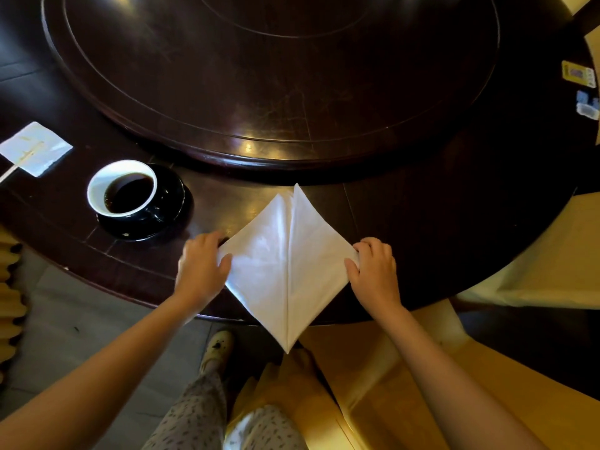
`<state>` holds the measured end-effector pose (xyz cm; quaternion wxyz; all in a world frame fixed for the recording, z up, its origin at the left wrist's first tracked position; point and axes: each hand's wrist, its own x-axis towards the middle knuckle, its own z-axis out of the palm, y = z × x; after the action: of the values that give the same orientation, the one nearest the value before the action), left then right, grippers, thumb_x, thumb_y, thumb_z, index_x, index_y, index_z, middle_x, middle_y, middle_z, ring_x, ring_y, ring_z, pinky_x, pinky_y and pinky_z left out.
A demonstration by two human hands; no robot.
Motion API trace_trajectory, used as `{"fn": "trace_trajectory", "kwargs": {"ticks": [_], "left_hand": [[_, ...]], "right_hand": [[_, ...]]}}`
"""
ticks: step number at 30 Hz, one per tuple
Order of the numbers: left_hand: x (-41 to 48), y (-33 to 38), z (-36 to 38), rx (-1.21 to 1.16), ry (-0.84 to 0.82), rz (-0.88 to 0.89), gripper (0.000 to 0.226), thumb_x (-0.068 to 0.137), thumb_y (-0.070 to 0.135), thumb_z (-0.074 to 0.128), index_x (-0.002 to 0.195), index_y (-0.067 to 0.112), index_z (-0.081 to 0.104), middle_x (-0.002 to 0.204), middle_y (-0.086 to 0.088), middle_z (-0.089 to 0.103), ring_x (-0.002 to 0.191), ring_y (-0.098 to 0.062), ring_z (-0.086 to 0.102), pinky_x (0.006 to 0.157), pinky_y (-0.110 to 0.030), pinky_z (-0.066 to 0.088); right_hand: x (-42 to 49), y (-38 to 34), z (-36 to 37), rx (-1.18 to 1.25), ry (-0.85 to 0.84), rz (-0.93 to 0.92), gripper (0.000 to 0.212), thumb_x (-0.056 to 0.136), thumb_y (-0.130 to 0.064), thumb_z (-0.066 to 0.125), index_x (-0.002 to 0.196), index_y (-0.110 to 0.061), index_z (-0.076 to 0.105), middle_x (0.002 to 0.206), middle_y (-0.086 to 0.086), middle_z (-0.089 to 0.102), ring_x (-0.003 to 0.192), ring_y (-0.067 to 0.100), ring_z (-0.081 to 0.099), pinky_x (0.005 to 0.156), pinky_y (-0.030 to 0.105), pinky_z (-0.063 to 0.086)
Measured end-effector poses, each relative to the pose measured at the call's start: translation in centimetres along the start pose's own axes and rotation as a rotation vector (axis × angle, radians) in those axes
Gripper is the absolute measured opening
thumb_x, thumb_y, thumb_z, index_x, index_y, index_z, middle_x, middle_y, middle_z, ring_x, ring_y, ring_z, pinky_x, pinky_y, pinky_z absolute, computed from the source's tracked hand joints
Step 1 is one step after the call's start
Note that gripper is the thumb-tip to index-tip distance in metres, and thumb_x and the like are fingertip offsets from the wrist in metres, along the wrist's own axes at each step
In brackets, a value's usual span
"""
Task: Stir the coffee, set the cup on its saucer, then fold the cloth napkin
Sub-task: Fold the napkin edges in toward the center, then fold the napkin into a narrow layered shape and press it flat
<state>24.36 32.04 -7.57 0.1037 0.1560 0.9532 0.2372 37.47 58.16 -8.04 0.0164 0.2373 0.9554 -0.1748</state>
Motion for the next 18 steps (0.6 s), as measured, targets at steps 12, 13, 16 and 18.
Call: {"fn": "trace_trajectory", "kwargs": {"ticks": [12, 13, 16, 18], "left_hand": [[2.0, 0.4, -4.6, -0.554, -0.598, -0.493, 0.016, 0.085, 0.017, 0.065, 0.09, 0.002, 0.063, 0.089, -0.011, 0.066, 0.08, -0.022, 0.066, 0.07, -0.03, 0.056], [2.0, 0.1, -4.8, -0.645, -0.56, -0.503, 0.016, 0.085, 0.019, 0.065, 0.09, 0.004, 0.064, 0.094, -0.011, 0.067, 0.085, -0.023, 0.067, 0.071, -0.03, 0.057], [1.8, -0.2, -5.3, -0.841, -0.439, -0.5, 0.013, 0.086, 0.018, 0.063, 0.081, 0.006, 0.062, 0.098, -0.011, 0.069, 0.091, -0.022, 0.066, 0.08, -0.033, 0.057], [1.8, -0.3, -5.4, -0.949, -0.366, -0.479, 0.009, 0.088, 0.014, 0.059, 0.082, 0.007, 0.058, 0.087, -0.006, 0.071, 0.088, -0.019, 0.065, 0.085, -0.036, 0.053]], "right_hand": [[1.6, -0.6, -3.2, 0.621, -0.279, 0.453, 0.013, 0.088, -0.022, 0.056, 0.086, -0.01, 0.059, 0.09, 0.008, 0.061, 0.084, 0.024, 0.059, 0.068, 0.035, 0.051], [1.7, -0.6, -3.7, 0.769, -0.295, 0.497, 0.013, 0.089, -0.021, 0.056, 0.087, -0.009, 0.06, 0.093, 0.009, 0.062, 0.084, 0.022, 0.059, 0.066, 0.031, 0.051], [1.7, -0.5, -5.3, 1.101, -0.307, 0.598, 0.007, 0.089, -0.017, 0.058, 0.09, -0.011, 0.061, 0.093, 0.007, 0.063, 0.082, 0.016, 0.058, 0.061, 0.023, 0.049], [1.8, -0.4, -6.0, 1.26, -0.293, 0.645, 0.004, 0.088, -0.013, 0.059, 0.092, -0.014, 0.061, 0.089, 0.004, 0.063, 0.079, 0.014, 0.057, 0.058, 0.023, 0.048]]}}
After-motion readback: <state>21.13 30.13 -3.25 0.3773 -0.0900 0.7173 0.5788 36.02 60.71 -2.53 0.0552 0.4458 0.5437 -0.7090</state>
